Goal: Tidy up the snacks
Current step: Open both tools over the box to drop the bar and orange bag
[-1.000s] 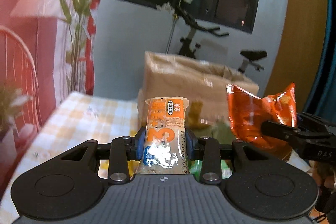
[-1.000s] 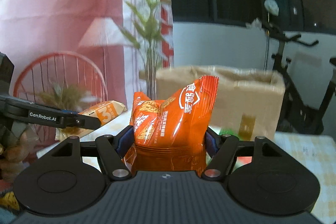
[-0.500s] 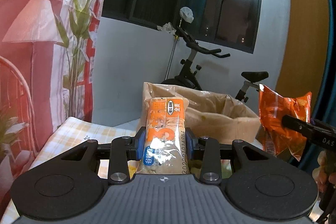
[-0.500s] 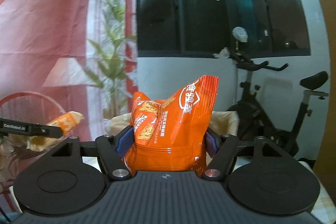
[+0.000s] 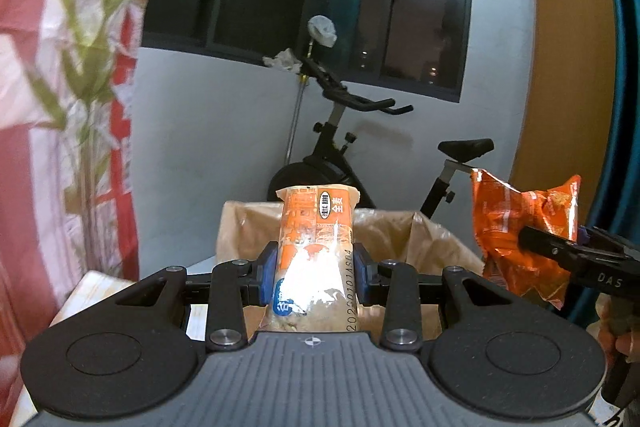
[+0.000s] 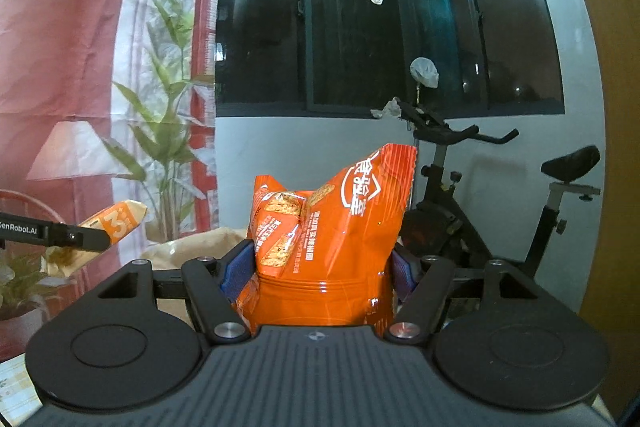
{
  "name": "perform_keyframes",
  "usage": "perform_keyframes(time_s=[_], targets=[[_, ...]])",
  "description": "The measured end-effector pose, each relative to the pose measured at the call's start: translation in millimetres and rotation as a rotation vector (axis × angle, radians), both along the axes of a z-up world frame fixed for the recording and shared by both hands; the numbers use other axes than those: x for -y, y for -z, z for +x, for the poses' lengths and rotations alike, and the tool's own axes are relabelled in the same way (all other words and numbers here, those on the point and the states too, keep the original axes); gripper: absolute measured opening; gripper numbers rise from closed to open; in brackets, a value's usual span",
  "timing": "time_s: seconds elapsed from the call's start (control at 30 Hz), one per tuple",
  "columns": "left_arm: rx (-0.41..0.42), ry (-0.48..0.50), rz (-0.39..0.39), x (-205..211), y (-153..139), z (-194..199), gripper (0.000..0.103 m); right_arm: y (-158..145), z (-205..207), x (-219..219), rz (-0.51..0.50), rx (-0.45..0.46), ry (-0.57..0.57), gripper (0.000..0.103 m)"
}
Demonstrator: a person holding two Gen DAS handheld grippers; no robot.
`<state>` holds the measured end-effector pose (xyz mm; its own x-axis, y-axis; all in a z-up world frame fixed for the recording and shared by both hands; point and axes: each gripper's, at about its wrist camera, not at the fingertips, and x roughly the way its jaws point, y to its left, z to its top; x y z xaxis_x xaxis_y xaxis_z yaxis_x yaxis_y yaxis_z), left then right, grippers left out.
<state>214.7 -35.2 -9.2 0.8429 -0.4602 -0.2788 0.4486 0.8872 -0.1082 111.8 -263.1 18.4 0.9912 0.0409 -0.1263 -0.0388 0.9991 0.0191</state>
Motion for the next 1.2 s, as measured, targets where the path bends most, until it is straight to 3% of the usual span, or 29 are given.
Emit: perform_keyframes(time_s=[0.23,0.57,0.6,0.67,0.7,0.8,0.97,1.2], targets=[[-0.009,-0.017,0.047,29,-5,58,0.039,-12,66,13,-0.035,-0.031,0.025,0.070],[-0.128,-0.005,0.167,59,21,106,0.042,16,135,9,0.031,-0.273,0.003,0.071],[-0.133,-0.012,0.169,57,22,107,0.045,18,136,10,0.038,-0.290,-0.005,0.074],[-0.134,-0.028,0.159,51,22,108,0.066,22,138,10,0.044,-0.318,-0.005,0.074],[-0.128,-0.033,0.151,48,20,107,0.068,23,138,11,0.048,-0.333,-0.007,0.074],[-0.128,-0.040,0.148,36,17,104,0.070,24,132,14,0.087,-0.349,-0.015,0.082],[-0.143,-0.064,0.145,14,10,90,0.071,20,112,14,0.123,-0.342,-0.028,0.083],[-0.186,-0.080,0.099,-26,19,55,0.073,21,56,3,0.125,-0.264,-0.073,0.092]])
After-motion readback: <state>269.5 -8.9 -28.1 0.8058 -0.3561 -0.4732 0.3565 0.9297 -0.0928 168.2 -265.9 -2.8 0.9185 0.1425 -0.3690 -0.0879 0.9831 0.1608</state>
